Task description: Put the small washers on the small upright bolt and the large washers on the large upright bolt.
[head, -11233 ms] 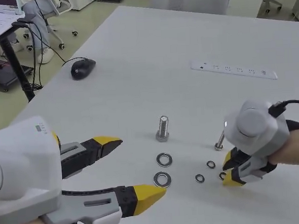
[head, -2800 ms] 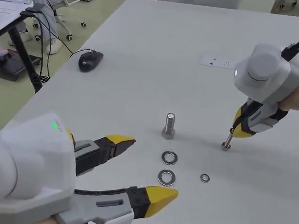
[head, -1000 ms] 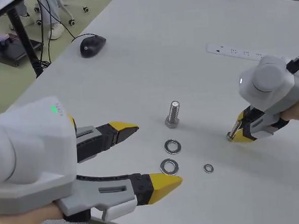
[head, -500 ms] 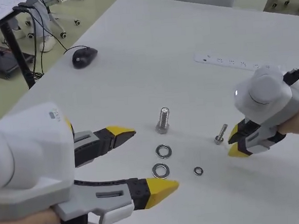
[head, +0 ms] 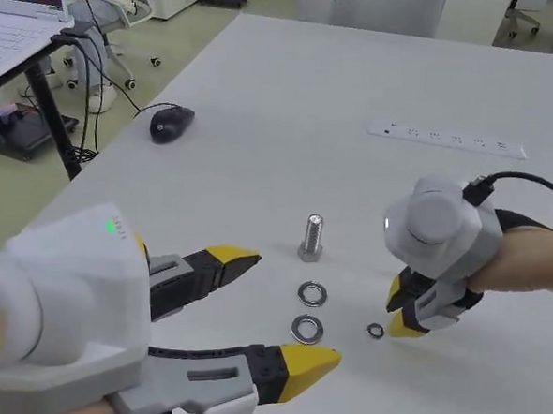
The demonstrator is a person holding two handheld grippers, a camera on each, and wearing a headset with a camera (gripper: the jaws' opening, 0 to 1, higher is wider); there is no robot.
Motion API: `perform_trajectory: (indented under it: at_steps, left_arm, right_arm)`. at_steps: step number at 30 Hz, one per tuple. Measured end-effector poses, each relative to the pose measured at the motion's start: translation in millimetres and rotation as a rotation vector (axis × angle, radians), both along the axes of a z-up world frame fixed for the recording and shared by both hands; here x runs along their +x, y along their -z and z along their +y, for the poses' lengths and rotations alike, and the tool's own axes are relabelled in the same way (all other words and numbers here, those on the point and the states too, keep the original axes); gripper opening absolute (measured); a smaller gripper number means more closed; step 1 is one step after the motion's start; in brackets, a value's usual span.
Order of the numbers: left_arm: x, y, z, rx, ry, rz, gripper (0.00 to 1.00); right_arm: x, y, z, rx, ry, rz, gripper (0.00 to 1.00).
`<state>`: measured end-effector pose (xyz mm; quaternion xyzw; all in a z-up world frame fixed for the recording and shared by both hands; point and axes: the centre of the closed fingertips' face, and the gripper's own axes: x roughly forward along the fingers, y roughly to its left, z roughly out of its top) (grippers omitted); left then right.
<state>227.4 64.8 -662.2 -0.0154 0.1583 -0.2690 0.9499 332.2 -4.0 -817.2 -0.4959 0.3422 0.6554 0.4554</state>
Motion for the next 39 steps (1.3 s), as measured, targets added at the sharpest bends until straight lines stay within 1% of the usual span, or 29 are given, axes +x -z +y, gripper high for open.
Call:
perform_trajectory:
  at_steps: [5,6,8,10,12,13,14,23,28,34,37,39]
  left_arm:
    - [-1.5,-1.0,-0.1,-0.009,0.000,-0.004,0.63]
    - [-1.9,-0.5,0.3,-0.007,-0.001,-0.003,0.63]
    - [-2.5,-0.2,1.2,-0.009,-0.004,-0.003,0.63]
    - [-2.8,-0.5,1.8,-0.010,-0.006,-0.004,0.64]
    - [-3.0,-0.9,1.9,-0.013,-0.007,-0.005,0.64]
    - [-3.1,-0.6,2.2,-0.011,-0.008,-0.004,0.64]
    - [-3.2,-0.3,2.6,-0.009,-0.009,-0.004,0.64]
    - [-2.4,-0.8,3.3,-0.013,-0.014,-0.007,0.64]
    - [-2.1,0.1,2.6,-0.011,-0.015,-0.006,0.63]
    - [-2.4,0.5,1.6,-0.012,-0.016,-0.006,0.63]
    - [-2.8,1.6,1.1,-0.009,-0.015,-0.002,0.63]
    - [-2.7,0.7,0.7,-0.012,-0.015,-0.005,0.64]
  right_arm:
    - [-4.5,3.7,3.9,-0.007,-0.017,-0.003,0.18]
    - [-4.0,4.8,3.6,-0.011,-0.022,-0.011,0.18]
    - [-4.9,6.1,3.9,-0.014,-0.021,-0.007,0.18]
    - [-4.9,8.9,2.9,-0.022,-0.029,-0.019,0.18]
    - [-7.6,10.5,3.0,-0.023,-0.023,-0.007,0.19]
    - [-8.5,12.1,2.2,-0.027,-0.030,-0.012,0.19]
    - [-7.8,10.6,3.7,-0.019,-0.031,-0.014,0.19]
    - [-6.0,10.4,4.4,-0.021,-0.033,-0.009,0.17]
    - [-6.0,10.6,5.1,-0.027,-0.056,-0.036,0.15]
    - [-6.5,10.5,5.1,-0.029,-0.066,-0.046,0.13]
    - [-6.3,10.2,5.8,-0.026,-0.048,-0.037,0.12]
    - [-6.1,10.5,5.2,-0.025,-0.035,-0.027,0.12]
